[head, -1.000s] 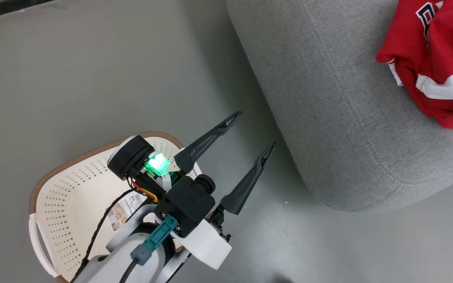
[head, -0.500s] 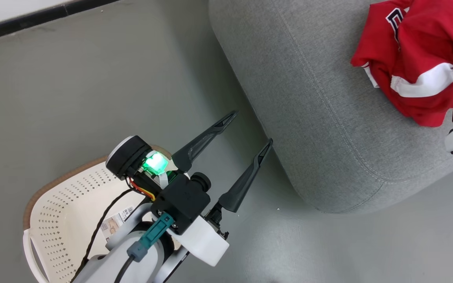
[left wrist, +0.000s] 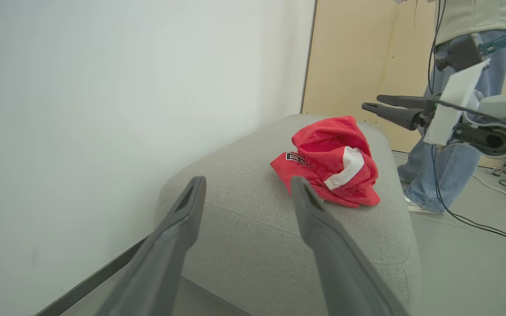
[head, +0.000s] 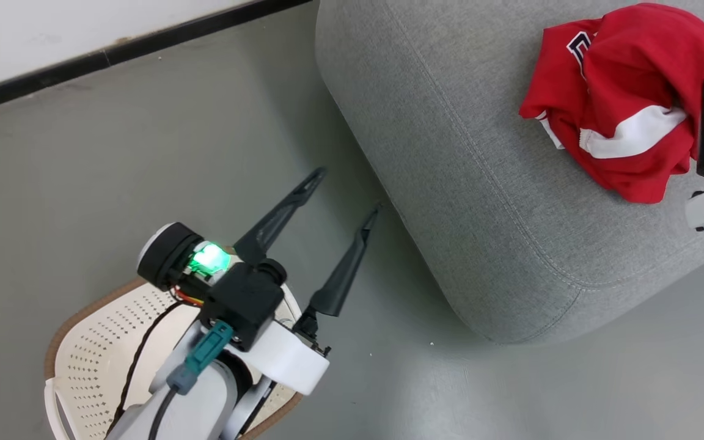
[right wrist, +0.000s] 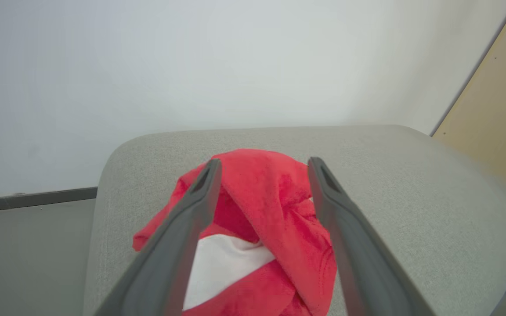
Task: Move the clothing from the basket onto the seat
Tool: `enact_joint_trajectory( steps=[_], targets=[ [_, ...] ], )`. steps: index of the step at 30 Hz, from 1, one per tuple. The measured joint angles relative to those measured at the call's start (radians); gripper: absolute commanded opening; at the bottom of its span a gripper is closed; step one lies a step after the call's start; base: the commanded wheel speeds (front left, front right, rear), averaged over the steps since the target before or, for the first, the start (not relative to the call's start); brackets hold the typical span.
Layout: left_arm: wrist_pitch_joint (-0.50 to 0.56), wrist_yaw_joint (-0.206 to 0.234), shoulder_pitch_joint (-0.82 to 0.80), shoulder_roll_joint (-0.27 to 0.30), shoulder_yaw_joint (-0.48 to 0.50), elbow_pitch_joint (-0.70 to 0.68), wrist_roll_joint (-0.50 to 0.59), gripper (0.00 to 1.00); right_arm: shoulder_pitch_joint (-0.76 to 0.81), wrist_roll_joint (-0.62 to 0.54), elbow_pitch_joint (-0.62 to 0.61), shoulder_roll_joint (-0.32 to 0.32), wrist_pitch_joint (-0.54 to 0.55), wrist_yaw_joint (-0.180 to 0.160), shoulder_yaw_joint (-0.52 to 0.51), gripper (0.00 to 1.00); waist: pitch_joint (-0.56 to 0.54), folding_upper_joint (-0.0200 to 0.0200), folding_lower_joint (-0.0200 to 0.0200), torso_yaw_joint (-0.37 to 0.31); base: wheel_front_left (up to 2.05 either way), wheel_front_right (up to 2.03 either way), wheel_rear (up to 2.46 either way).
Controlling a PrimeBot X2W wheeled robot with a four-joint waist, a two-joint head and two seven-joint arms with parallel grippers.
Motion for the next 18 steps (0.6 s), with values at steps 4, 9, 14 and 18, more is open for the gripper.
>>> enact_joint_trajectory(
  steps=[4, 9, 14, 18],
  targets=[
    [-0.022, 0.02, 0.017, -0.002, 0.029, 0.029, -0.015, 1.0, 0.014, 0.009, -0.078, 0.012, -0.001, 0.0, 0.026, 1.0, -0.023, 0.0, 0.0, 0.006, 0.0, 0.0, 0.0],
    [-0.057, 0.057, 0.055, -0.004, 0.071, 0.074, -0.043, 1.0, 0.029, 0.005, -0.188, 0.046, -0.001, 0.0, 0.066, 1.0, -0.059, 0.0, 0.0, 0.025, 0.0, 0.0, 0.0],
    [-0.086, 0.088, 0.092, -0.007, 0.111, 0.111, -0.062, 1.0, 0.042, -0.015, -0.246, 0.071, -0.001, 0.0, 0.094, 1.0, -0.09, 0.0, 0.0, 0.048, 0.0, 0.0, 0.0],
    [-0.102, 0.116, 0.128, -0.016, 0.147, 0.14, -0.083, 1.0, 0.053, -0.024, -0.254, 0.09, -0.001, 0.0, 0.104, 1.0, -0.116, 0.0, 0.0, 0.07, 0.0, 0.0, 0.0]
  ],
)
